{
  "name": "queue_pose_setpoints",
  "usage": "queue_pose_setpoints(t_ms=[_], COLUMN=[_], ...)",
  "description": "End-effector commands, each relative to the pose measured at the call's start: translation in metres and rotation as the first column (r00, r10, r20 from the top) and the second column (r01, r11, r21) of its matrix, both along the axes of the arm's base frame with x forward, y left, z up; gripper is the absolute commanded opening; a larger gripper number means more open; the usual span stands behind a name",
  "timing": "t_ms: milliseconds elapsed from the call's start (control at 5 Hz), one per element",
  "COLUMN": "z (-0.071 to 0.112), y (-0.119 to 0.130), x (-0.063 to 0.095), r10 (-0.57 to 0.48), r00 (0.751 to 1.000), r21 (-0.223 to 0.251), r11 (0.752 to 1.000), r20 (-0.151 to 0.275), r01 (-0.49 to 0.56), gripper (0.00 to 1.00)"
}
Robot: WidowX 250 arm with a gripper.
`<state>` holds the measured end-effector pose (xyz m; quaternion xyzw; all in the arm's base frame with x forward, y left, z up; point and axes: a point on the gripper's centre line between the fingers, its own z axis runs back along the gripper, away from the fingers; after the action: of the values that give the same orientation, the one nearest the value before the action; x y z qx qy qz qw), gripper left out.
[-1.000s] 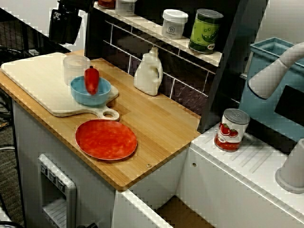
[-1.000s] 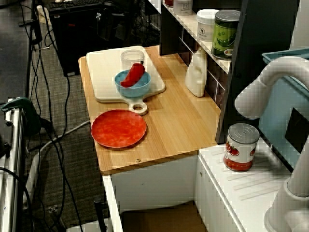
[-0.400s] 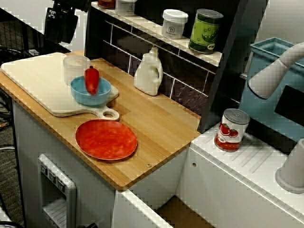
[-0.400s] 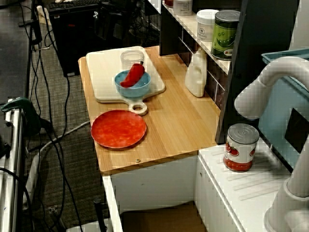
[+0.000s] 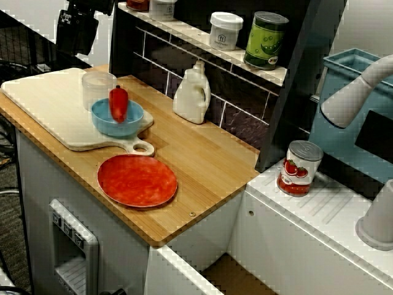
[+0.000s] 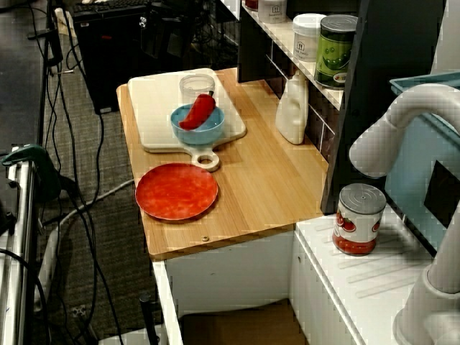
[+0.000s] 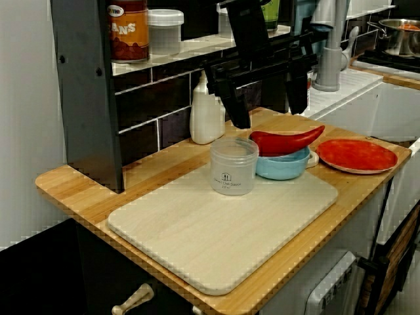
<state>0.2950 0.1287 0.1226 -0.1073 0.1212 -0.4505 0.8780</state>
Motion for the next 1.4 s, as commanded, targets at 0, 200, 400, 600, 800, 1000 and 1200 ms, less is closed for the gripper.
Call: queue_pose_setpoints(t_ms=[0, 200, 400, 600, 800, 1000, 1200], z=[0.024, 0.02, 0.02, 0.022, 0.022, 0.022, 0.022], y=[-0.002, -0.001, 0.0, -0.002, -0.002, -0.002, -0.002], x=[-0.003, -0.005, -0.006, -0.014, -0.014, -0.014, -0.014], r10=[0.063, 0.158, 0.227, 0.396, 0.396, 0.396, 0.396], r00=[0.987, 0.976, 0.958, 0.9, 0.9, 0.9, 0.9], r21=[0.088, 0.106, 0.118, 0.191, 0.191, 0.191, 0.191], r11=[0.993, 0.979, 0.961, 0.883, 0.883, 0.883, 0.883], r20=[0.145, 0.151, 0.177, 0.185, 0.185, 0.185, 0.185], r01=[-0.076, -0.175, -0.249, -0.428, -0.428, -0.428, -0.428], gripper=[1.0, 1.0, 1.0, 1.0, 1.0, 1.0, 1.0])
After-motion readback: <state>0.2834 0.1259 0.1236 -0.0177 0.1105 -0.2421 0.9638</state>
